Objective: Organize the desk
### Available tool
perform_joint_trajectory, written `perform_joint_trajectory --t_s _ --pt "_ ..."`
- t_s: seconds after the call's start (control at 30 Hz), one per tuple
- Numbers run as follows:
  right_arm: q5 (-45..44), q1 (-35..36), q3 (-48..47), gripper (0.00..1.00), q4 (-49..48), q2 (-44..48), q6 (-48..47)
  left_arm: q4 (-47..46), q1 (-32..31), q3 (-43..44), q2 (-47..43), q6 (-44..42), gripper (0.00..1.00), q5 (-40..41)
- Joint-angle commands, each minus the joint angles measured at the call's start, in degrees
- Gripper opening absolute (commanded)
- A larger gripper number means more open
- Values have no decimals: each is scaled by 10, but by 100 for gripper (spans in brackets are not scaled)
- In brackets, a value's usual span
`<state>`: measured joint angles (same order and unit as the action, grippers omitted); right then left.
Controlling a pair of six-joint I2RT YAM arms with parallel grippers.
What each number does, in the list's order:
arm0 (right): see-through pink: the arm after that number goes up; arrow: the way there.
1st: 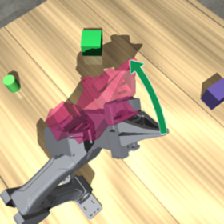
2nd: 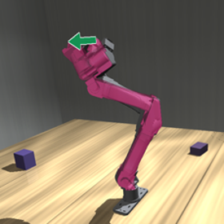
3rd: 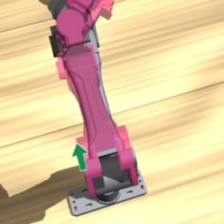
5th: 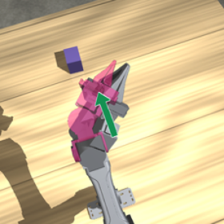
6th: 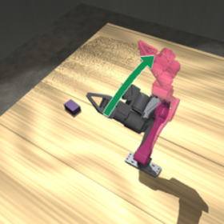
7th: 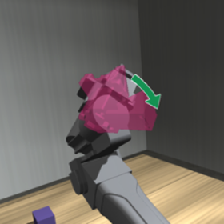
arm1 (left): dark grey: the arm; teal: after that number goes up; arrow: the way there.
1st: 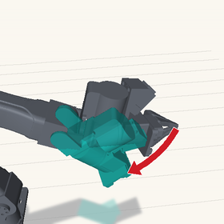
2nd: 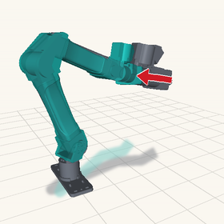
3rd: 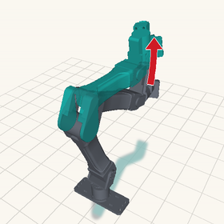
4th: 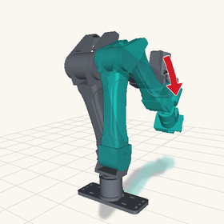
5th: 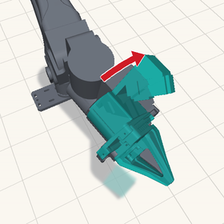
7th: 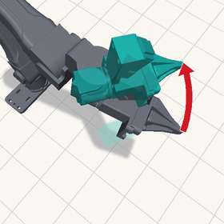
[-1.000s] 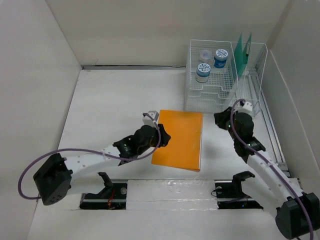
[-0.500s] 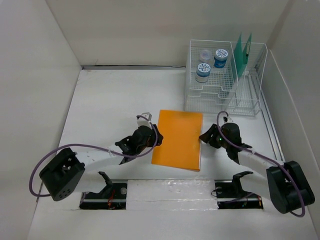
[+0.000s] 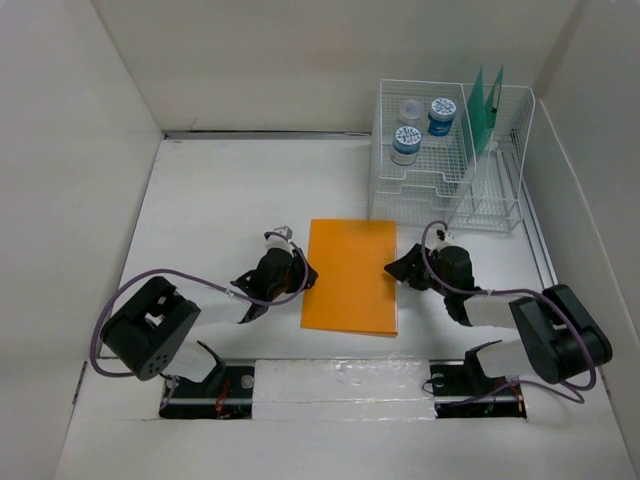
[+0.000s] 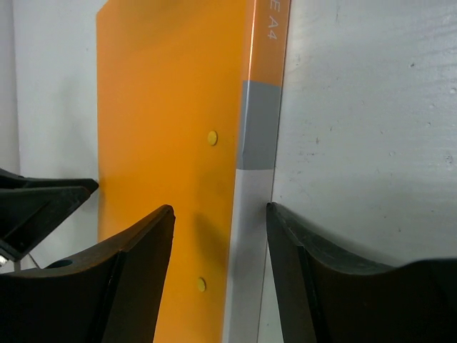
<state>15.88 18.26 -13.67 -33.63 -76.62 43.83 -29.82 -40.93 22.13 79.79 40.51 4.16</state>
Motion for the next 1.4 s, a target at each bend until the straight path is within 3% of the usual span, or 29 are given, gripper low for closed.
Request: perform_joint_trajectory --t_s 0.0,0.23,0.4,0.47,0.5,0.6,0.63,0.67,0.77,0.87,0.93,1.17,1.27,1.37 --pt "32 22 36 60 -84 -35 28 -35 -2 -6 35 15 36 -58" --pt "90 78 37 62 -246 12 54 -77 -2 -21 59 28 35 -86" --pt "80 97 38 61 -232 97 42 -67 -2 -18 44 26 35 -84" --pt "53 97 44 60 -198 161 19 -59 -2 -17 37 24 35 -80" --pt "30 103 53 59 -127 206 -3 -53 -2 -17 34 21 35 -75" --pt "-9 108 69 58 -88 261 -13 -49 -2 -14 33 18 35 -73" --pt "-31 108 62 57 -46 273 -13 -46 -2 -11 34 17 35 -72" --pt "-84 108 51 56 61 282 -19 -38 -2 -10 34 15 35 -67" --pt "-205 108 10 56 208 299 -19 -28 -2 -15 15 14 34 -55" --pt "-230 103 -10 61 231 268 -21 2 -2 -15 -30 11 34 -21" --pt "-226 103 -21 69 217 213 -21 22 -2 -6 -71 4 34 3" --pt "-166 77 -65 75 19 -16 -60 134 14 48 -157 -23 39 76" --pt "-167 65 -78 76 -34 -93 -50 123 91 40 -145 -30 41 33" --pt "-142 60 -90 77 -95 -152 -31 84 144 8 -113 -30 41 -60"
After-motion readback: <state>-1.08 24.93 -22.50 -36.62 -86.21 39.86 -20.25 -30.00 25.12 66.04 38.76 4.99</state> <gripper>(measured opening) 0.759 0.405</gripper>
